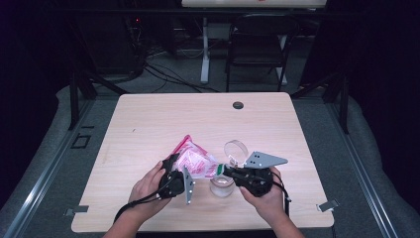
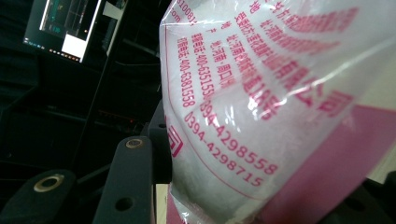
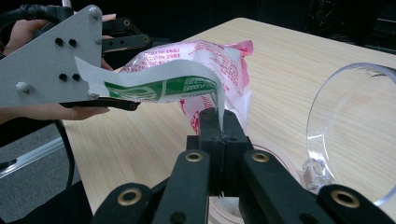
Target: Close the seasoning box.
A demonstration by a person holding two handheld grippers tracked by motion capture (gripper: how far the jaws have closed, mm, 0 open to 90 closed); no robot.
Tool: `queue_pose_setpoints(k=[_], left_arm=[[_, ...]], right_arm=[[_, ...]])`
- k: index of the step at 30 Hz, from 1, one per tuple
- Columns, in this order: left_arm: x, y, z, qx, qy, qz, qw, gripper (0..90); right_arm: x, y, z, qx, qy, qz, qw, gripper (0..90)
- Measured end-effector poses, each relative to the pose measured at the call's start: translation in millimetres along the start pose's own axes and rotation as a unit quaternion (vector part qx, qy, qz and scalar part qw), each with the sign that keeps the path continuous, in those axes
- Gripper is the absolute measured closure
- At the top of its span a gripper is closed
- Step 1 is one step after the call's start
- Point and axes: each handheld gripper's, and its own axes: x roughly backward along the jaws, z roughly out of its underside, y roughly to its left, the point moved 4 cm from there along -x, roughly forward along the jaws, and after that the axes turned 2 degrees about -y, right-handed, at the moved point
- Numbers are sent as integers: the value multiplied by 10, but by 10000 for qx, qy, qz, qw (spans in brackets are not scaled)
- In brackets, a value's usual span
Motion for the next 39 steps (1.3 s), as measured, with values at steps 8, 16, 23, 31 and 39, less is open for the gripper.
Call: queue_pose_setpoints(k=[8, 16, 23, 31, 39], left_arm=[[14, 21, -18, -115, -13, -62, 9999, 584], [27, 31, -37, -205, -14, -102, 9997, 585], [36, 56, -50, -317, -13, -152, 9994, 586], [42, 47, -59, -364, -29, -183, 9992, 587], [44, 63, -68, -470, -36, -226, 9986, 589]], right_arm=[[6, 0, -1, 6, -21, -11, 10000, 900], [14, -8, 2, -6, -24, 3, 10000, 900], [14, -6, 1, -14, -39, 5, 10000, 900], [17, -11, 5, -10, -27, 18, 10000, 900], [15, -18, 9, -12, -33, 33, 10000, 900]])
